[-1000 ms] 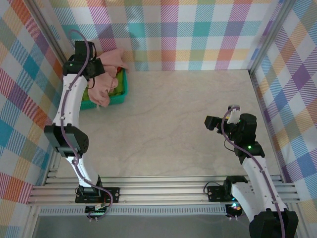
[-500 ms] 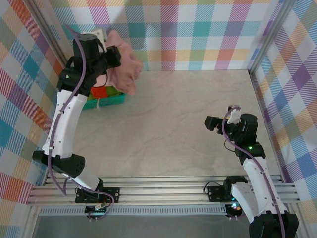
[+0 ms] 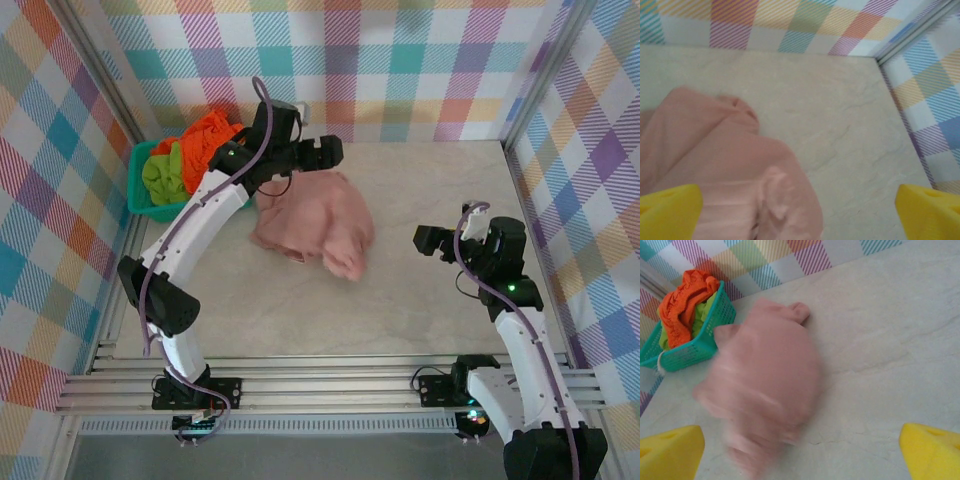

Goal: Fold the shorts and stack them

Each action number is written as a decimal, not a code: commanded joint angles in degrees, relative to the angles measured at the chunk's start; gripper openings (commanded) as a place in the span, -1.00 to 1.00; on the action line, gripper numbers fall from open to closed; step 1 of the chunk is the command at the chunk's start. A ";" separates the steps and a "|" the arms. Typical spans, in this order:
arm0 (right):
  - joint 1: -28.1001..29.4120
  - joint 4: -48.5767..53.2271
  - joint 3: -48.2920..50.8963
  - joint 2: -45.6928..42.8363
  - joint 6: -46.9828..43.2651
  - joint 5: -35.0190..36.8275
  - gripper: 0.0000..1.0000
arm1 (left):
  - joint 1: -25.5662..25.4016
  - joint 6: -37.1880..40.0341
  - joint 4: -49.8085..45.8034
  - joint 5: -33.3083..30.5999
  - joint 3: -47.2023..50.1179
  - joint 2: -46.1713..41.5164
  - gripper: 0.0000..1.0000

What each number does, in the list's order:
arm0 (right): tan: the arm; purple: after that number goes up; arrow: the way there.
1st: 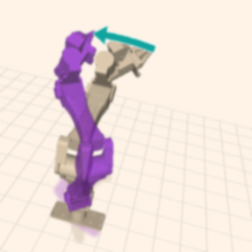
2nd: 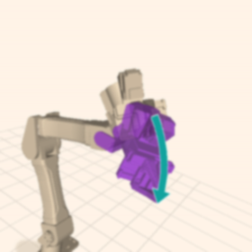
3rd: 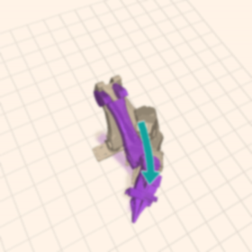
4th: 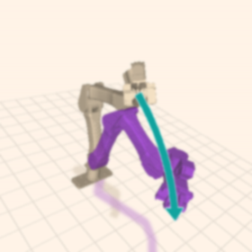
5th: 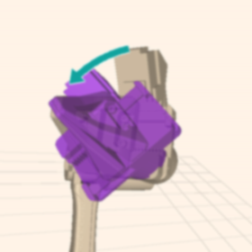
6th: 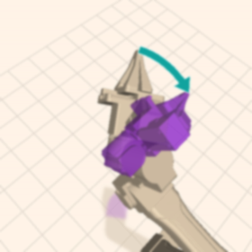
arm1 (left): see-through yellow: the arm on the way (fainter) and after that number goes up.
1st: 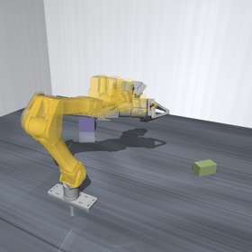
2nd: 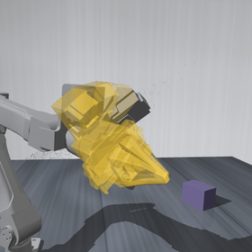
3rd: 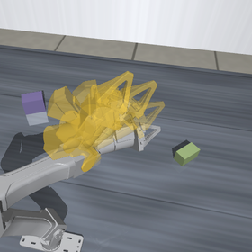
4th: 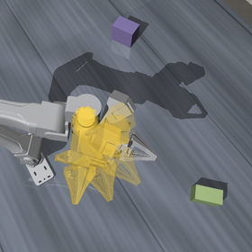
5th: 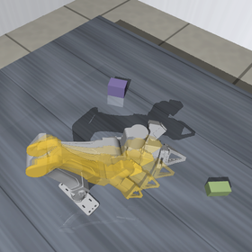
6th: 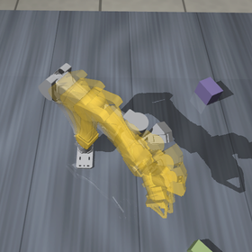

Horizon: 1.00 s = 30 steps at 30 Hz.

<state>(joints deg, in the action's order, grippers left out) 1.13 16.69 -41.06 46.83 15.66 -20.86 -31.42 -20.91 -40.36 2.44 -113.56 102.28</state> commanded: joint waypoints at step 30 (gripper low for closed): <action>34.78 14.39 -5.58 28.10 1.07 28.55 0.65 | 10.85 -12.72 23.29 -10.55 54.50 -9.94 0.63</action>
<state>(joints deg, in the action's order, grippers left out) 35.68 27.27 -44.47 73.78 14.48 5.61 -21.17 -33.30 -18.85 -6.35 -57.58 89.19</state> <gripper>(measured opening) 0.825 0.821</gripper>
